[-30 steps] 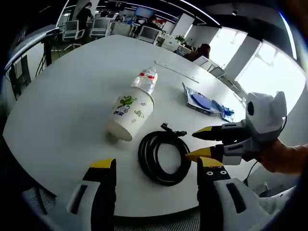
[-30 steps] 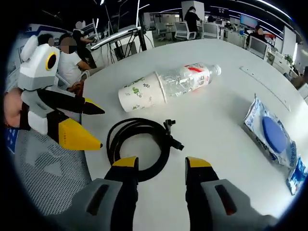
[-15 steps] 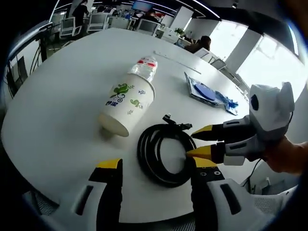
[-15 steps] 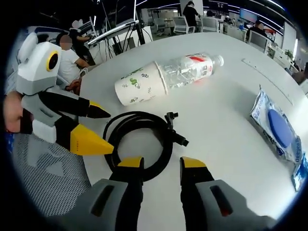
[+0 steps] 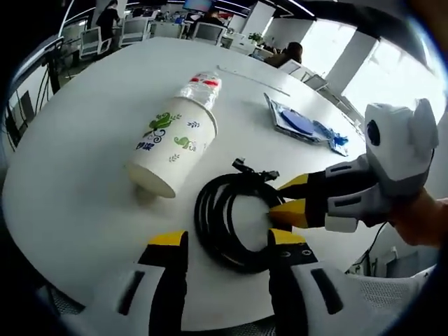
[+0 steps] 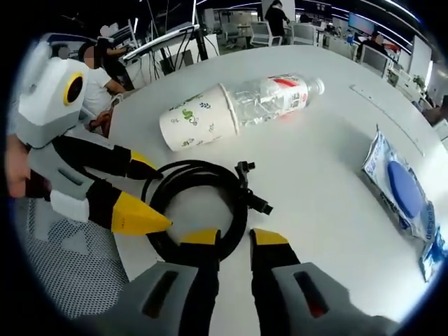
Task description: Arrange the tabletop items into an orderly group along one side of the table until the central work area is clear of visible clutter.
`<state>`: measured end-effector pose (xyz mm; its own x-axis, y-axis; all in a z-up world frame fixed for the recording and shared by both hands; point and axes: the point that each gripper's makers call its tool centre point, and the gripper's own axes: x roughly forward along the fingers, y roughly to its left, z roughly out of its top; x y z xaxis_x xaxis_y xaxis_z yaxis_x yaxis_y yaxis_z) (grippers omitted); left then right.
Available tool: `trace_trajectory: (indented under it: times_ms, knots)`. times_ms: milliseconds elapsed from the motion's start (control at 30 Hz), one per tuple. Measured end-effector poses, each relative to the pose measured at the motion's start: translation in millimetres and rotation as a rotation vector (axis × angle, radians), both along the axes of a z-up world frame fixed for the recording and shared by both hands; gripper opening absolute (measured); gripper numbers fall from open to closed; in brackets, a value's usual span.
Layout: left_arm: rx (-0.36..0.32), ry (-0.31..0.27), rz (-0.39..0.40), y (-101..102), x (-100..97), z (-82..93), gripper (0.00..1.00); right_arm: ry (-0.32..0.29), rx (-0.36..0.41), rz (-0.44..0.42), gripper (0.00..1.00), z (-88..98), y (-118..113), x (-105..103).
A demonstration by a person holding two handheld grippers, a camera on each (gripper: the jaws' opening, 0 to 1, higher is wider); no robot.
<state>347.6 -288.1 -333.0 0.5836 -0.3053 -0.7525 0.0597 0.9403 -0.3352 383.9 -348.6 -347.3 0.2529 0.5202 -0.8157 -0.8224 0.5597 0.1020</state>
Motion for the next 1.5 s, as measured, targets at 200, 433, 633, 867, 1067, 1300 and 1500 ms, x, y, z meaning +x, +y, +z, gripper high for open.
trace_trajectory:
  times_ms: [200,433,633,867,1067,1300,1500]
  knots:
    - [0.035,0.009,-0.007,2,-1.0,-3.2,0.27,-0.011,-0.011,-0.005,0.08,-0.5,-2,3]
    - [0.064,0.010,-0.023,0,0.8,-4.0,0.21,-0.011,-0.005,-0.011,0.07,-0.4,-5,6]
    - [0.071,0.029,-0.032,-5,2.9,-4.9,0.14,0.000,0.015,-0.035,0.04,1.2,-7,8]
    - [0.047,0.049,-0.020,-5,1.2,-5.7,0.09,0.011,0.038,-0.056,0.03,2.6,-7,9]
    - [0.042,0.050,-0.017,-6,1.2,-4.9,0.07,0.017,0.058,-0.075,0.03,5.1,-9,10]
    - [0.035,0.045,-0.028,-9,0.6,-1.2,0.06,0.012,0.082,-0.095,0.02,13.0,-12,8]
    - [0.037,0.024,-0.059,-15,3.4,7.2,0.04,0.000,0.108,-0.120,0.02,21.6,-20,13]
